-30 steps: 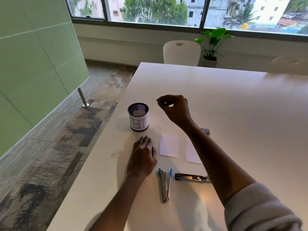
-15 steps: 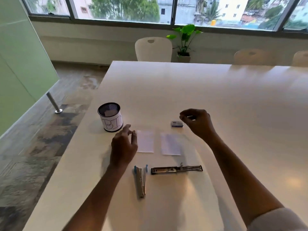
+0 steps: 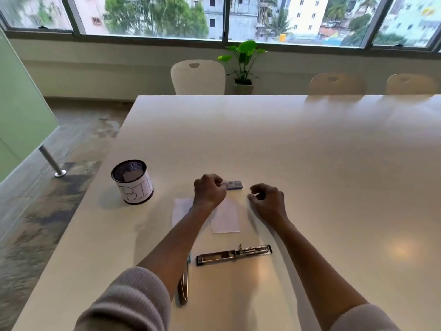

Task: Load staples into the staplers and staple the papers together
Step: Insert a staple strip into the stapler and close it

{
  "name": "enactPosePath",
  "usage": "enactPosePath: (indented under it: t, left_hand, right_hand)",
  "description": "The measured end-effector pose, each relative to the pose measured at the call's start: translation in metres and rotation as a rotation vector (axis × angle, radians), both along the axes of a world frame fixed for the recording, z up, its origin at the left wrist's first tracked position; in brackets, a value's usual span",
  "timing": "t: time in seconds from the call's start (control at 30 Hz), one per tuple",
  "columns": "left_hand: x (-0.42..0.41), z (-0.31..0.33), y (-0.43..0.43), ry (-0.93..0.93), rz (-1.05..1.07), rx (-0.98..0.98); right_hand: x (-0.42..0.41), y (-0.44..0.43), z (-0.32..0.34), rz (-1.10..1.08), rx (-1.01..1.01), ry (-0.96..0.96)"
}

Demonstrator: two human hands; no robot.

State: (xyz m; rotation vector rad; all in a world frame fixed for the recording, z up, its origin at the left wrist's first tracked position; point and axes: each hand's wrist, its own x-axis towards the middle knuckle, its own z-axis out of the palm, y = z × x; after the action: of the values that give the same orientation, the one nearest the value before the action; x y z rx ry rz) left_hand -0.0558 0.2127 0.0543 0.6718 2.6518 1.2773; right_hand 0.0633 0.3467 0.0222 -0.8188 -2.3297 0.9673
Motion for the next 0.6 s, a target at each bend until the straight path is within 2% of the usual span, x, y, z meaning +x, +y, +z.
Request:
enactPosePath:
  t: [0.37,0.6]
  left_hand:
    - [-0.015,-0.003,0.038,-0.216,0.091,-0.053]
    - [-0.018,-0.005,0.044,-0.355,0.164,-0.028]
  right_hand:
    - [-0.035,0.021,0.010,0.183,0.027,-0.199]
    - [-0.033,0.023,0.004,0.162,0.012,-0.124]
